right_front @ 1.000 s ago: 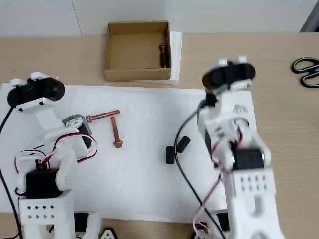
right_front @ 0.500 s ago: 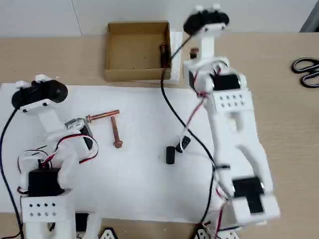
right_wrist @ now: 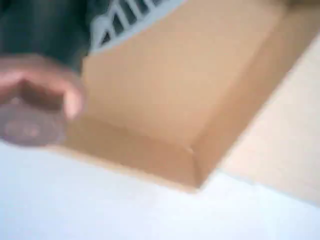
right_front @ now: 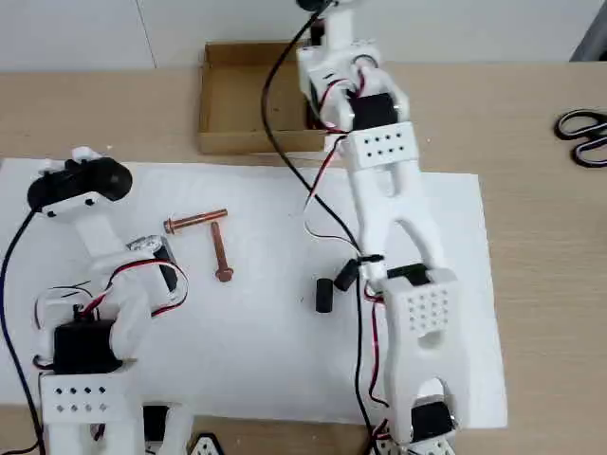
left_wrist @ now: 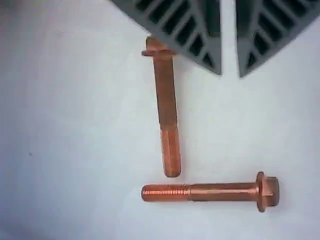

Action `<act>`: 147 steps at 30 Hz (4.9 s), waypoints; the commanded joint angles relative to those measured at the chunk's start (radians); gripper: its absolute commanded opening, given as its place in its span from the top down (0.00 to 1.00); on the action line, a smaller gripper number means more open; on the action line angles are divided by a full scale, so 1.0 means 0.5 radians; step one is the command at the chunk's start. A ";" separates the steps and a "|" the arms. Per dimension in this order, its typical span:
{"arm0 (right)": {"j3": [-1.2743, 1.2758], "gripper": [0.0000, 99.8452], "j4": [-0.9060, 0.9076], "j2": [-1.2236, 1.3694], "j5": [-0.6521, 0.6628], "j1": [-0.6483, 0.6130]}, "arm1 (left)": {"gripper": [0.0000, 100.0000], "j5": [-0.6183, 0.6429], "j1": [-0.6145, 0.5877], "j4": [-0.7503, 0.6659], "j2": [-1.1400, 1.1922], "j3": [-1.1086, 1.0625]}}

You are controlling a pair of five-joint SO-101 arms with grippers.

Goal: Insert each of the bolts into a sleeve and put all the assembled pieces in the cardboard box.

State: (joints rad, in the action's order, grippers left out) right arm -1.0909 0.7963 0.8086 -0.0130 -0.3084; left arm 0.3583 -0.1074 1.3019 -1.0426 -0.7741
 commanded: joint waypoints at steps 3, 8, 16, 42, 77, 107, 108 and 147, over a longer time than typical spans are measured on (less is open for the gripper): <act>-0.457 1.00 -0.189 0.259 0.025 -0.020 | 0.99 0.009 0.012 0.006 -0.012 0.020; -0.629 1.00 -0.394 0.505 0.025 -0.023 | 0.99 0.006 0.012 0.003 -0.012 0.020; -0.651 1.00 -0.692 0.695 0.126 -0.026 | 0.99 0.006 0.012 0.003 -0.012 0.011; -0.770 0.78 -0.155 0.686 0.199 0.011 | 0.99 0.006 0.009 0.000 -0.012 0.020; 1.310 0.78 1.834 -1.143 0.181 -0.029 | 0.99 0.015 0.012 0.006 -0.012 0.002; 2.071 0.78 1.653 -1.419 -0.752 -0.106 | 0.99 0.015 0.012 -0.114 -0.012 -0.161; 2.071 0.78 1.625 -1.416 -0.810 -0.106 | 0.99 0.015 0.012 -0.126 -0.012 -0.161; 2.068 0.78 1.355 -0.870 -1.123 -0.272 | 0.99 0.012 0.012 -0.135 -0.012 -0.155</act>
State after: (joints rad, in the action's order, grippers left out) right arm -0.0506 1.4622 0.3790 -0.5639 -0.4358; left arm 0.3583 -0.1074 1.2528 -1.0426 -0.8585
